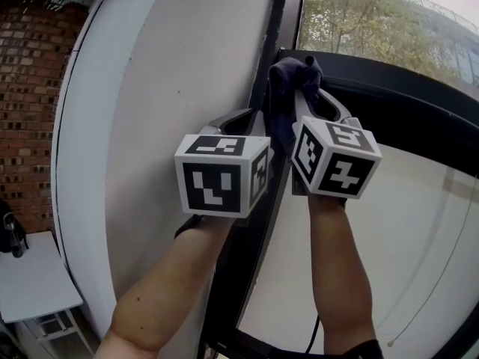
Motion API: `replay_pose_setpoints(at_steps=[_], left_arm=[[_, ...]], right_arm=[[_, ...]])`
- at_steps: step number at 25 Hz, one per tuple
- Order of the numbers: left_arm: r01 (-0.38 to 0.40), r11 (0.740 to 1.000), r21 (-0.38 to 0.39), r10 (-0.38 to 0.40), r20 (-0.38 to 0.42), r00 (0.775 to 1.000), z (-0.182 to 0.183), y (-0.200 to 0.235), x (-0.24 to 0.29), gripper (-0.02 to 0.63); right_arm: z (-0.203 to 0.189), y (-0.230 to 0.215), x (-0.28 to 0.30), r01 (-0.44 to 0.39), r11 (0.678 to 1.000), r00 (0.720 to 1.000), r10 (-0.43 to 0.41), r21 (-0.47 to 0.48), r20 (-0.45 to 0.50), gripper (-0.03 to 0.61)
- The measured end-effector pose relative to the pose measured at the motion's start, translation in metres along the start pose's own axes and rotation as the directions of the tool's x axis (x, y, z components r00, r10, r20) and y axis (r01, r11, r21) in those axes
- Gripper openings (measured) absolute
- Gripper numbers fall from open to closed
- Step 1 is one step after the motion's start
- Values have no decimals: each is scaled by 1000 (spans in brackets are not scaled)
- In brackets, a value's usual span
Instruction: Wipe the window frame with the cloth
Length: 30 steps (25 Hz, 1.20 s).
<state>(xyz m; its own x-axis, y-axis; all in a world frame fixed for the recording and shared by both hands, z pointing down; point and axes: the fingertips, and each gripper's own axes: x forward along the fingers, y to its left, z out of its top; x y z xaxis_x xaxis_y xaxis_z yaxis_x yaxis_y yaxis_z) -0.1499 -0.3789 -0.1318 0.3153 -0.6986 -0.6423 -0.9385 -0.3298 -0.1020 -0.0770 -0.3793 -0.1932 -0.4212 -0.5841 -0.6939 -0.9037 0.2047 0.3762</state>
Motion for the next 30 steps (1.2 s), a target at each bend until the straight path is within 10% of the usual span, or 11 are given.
replay_pose_setpoints(at_steps=[30], left_arm=[[167, 984, -60, -166, 23, 986, 4, -73, 22, -12]], right_arm=[[24, -89, -73, 212, 962, 971, -227, -172, -72, 84]])
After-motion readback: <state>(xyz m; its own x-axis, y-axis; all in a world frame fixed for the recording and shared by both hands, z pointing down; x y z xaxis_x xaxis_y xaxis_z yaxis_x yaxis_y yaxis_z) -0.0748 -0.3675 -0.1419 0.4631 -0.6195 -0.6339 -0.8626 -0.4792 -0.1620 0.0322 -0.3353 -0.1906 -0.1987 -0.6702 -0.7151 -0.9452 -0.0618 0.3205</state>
